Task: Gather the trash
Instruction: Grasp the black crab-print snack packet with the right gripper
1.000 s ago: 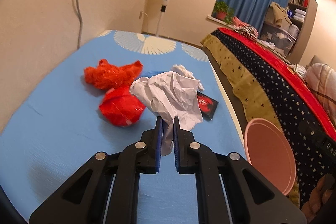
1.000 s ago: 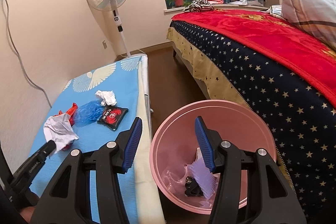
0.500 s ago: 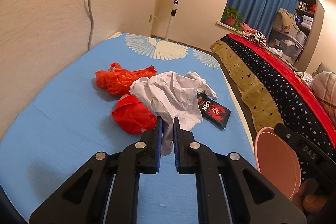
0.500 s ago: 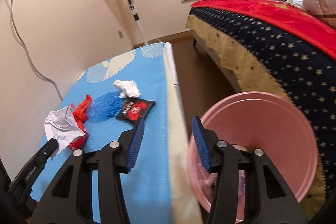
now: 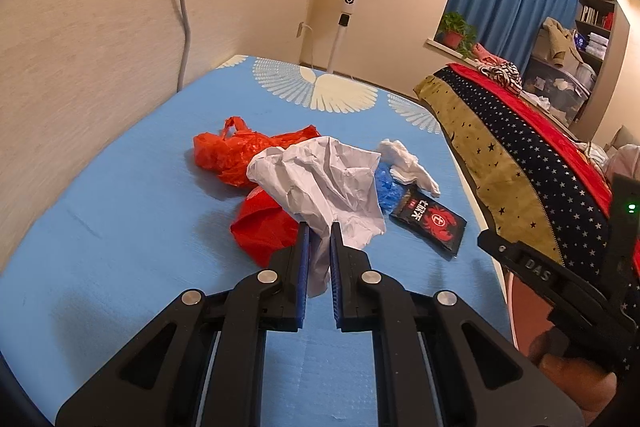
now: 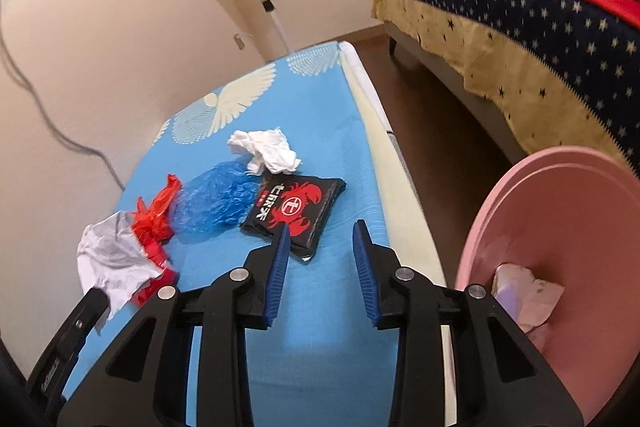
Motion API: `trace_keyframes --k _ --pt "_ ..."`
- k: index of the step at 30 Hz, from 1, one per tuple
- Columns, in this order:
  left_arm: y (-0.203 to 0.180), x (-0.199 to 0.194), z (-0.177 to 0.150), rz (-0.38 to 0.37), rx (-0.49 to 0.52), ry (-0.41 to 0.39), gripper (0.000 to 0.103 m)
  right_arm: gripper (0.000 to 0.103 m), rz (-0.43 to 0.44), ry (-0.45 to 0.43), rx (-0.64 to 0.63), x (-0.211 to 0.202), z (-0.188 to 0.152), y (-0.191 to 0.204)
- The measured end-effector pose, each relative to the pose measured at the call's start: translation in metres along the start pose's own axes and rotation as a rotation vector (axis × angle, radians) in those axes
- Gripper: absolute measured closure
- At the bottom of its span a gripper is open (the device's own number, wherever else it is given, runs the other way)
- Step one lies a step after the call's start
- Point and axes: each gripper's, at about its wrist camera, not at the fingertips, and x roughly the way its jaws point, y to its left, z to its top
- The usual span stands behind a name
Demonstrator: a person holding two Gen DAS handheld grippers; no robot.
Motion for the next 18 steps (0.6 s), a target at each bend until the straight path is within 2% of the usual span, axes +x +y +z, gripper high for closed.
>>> trace_keyframes --k 13,15,16,18 --pt "0.004 0.009 0.003 0.002 -0.009 0.024 0.093 0.071 -0.004 0.078 0.037 0.042 0.005 0.002" --pt "0.005 0.01 0.003 0.001 -0.01 0.026 0.093 0.083 -0.004 0.084 0.027 0.044 0.005 0.005" --pt "0.005 0.01 0.003 0.0 -0.009 0.026 0.093 0.094 0.001 0.091 0.023 0.046 0.005 0.007" --pt "0.004 0.01 0.003 -0.005 -0.004 0.026 0.093 0.099 0.008 0.097 0.016 0.047 0.004 0.009"
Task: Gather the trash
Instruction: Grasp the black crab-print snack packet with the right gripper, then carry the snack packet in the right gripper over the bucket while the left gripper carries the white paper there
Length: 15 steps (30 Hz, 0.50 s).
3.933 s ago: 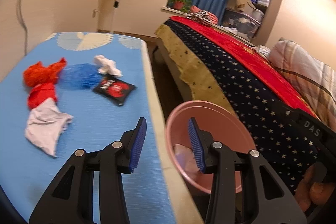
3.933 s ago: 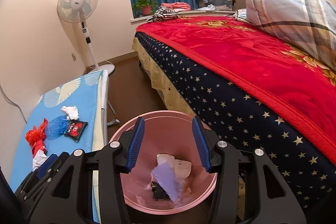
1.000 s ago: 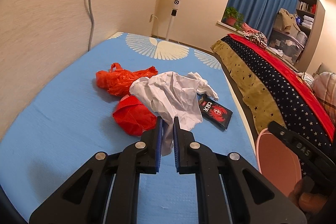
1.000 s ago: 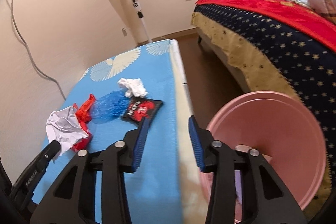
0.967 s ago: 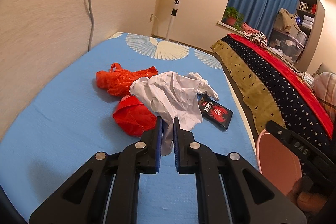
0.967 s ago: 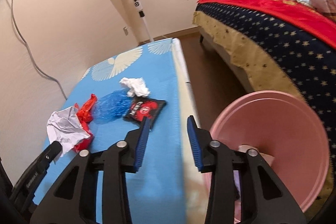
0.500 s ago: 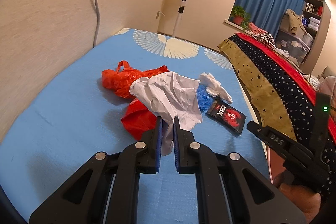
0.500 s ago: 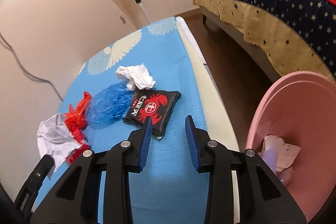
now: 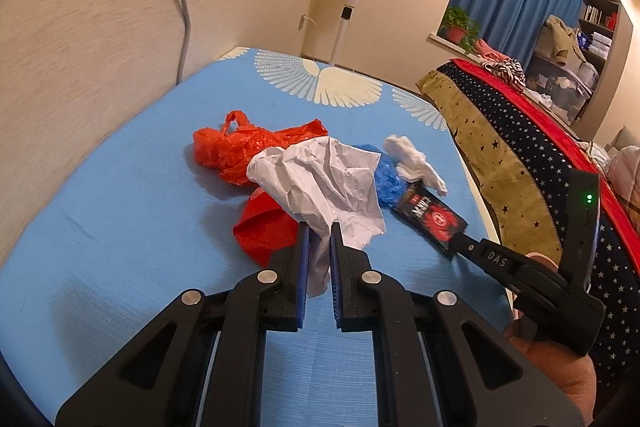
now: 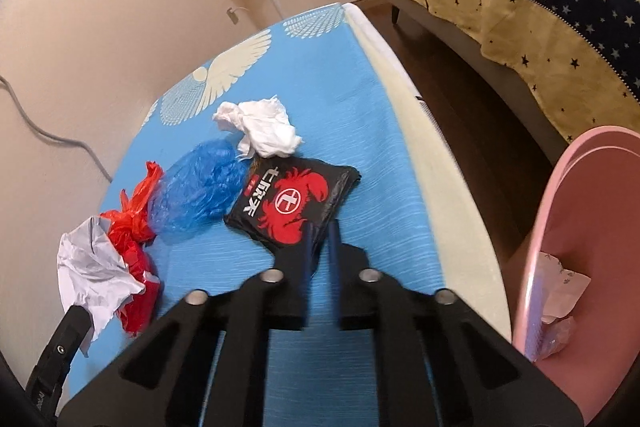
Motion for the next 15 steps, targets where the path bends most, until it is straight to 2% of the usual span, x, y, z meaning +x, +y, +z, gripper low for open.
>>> trace_keyframes --k 4,15 --pt "-0.001 0.0 0.0 0.0 0.003 0.001 0.093 0.103 0.025 -0.022 -0.029 -0.008 -0.002 0.006" --pt "-0.006 -0.017 0.0 -0.02 0.012 -0.027 0.093 0.103 0.049 -0.139 -0.127 -0.068 0.001 0.021"
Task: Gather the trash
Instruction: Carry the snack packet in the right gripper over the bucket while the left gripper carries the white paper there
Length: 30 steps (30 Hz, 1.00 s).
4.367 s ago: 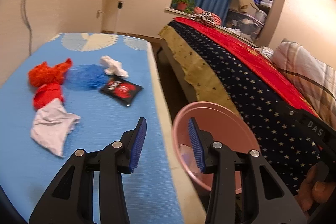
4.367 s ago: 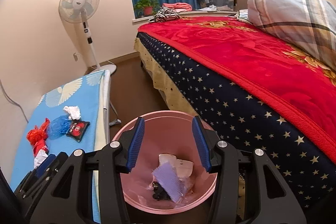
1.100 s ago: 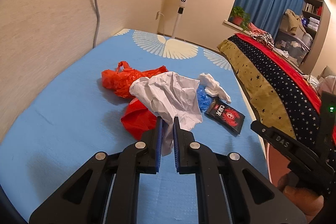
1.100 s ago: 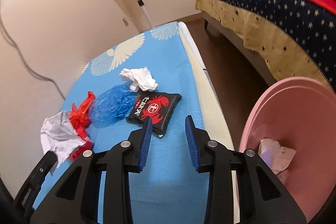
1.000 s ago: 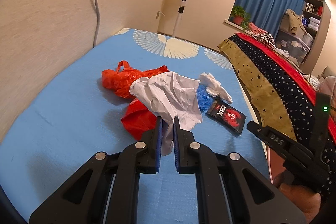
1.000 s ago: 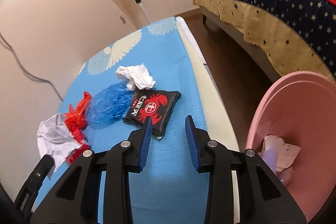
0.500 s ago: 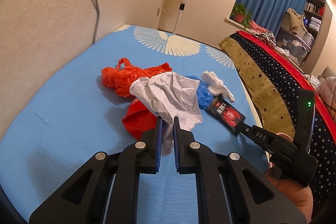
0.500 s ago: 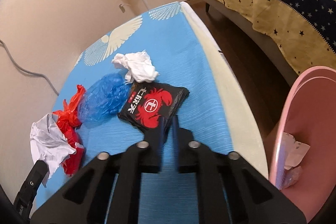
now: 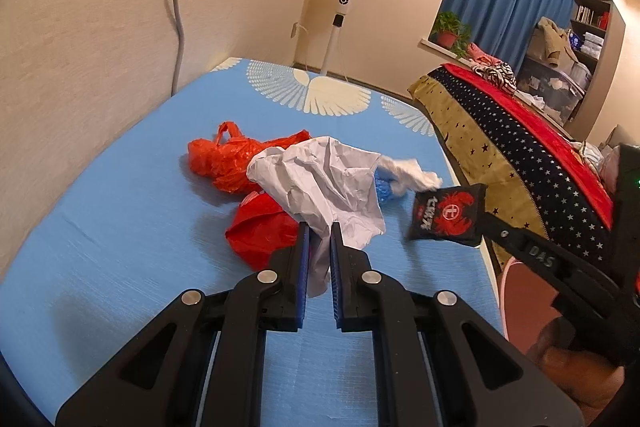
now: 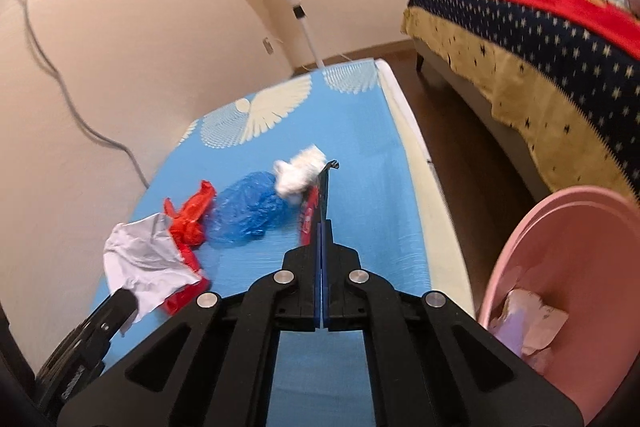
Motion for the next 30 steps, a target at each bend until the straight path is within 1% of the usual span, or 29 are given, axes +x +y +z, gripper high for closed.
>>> trace_keyframes --k 6,14,16,19,20,23,30 --pt "-0.01 -0.011 -0.006 -0.014 0.029 -0.002 0.093 0.103 -0.003 -0.028 -0.061 -0.03 0.001 0.005" --pt "-0.018 -0.027 -0.01 -0.025 0.041 -0.014 0.093 0.103 -0.014 -0.063 -0.094 -0.069 -0.003 0.005" --pt "-0.02 -0.032 -0.011 -0.029 0.044 -0.02 0.093 0.103 -0.006 -0.063 -0.101 -0.078 -0.005 0.005" --pt "-0.022 -0.038 -0.012 -0.032 0.044 -0.028 0.093 0.103 0.038 -0.036 -0.13 -0.087 -0.012 0.01" --pt "-0.022 -0.041 -0.013 -0.032 0.043 -0.03 0.093 0.103 0.039 -0.037 -0.141 -0.09 -0.013 0.012" --pt "-0.023 -0.046 -0.015 -0.036 0.041 -0.034 0.093 0.103 0.025 -0.051 -0.169 -0.101 -0.018 0.015" --pt "-0.033 -0.056 -0.018 -0.054 0.067 -0.041 0.093 0.103 -0.009 -0.085 -0.171 -0.122 -0.018 0.01"
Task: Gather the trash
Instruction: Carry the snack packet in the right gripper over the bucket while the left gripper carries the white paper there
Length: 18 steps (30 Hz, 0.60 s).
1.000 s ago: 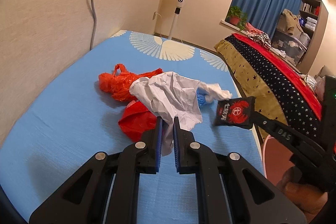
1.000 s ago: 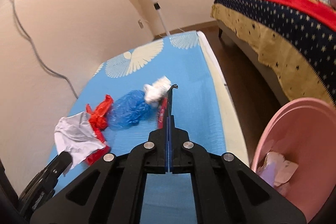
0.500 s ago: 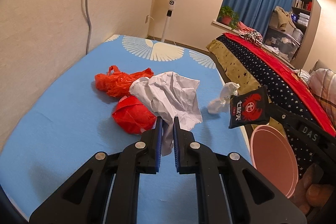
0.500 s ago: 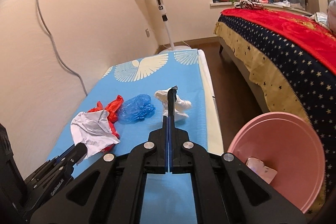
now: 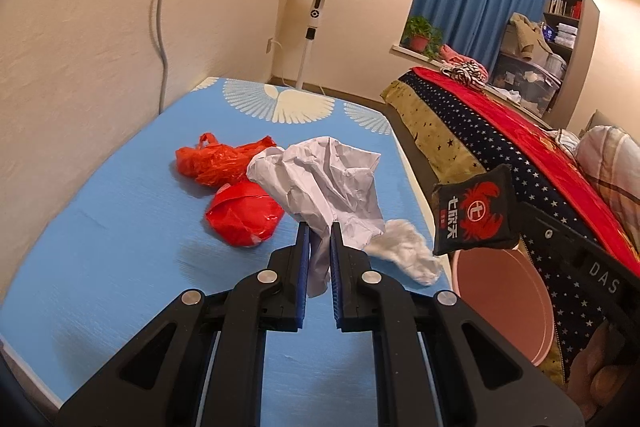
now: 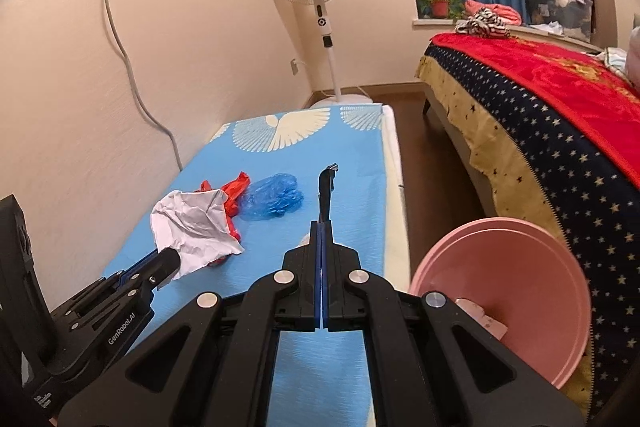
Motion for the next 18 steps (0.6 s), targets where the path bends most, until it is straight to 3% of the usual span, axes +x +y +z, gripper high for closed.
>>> trace_keyframes --k 18 --pt "-0.037 0.001 -0.007 -0.057 0.06 0.007 0.093 0.103 -0.153 -0.071 0.033 -0.041 0.003 -0.032"
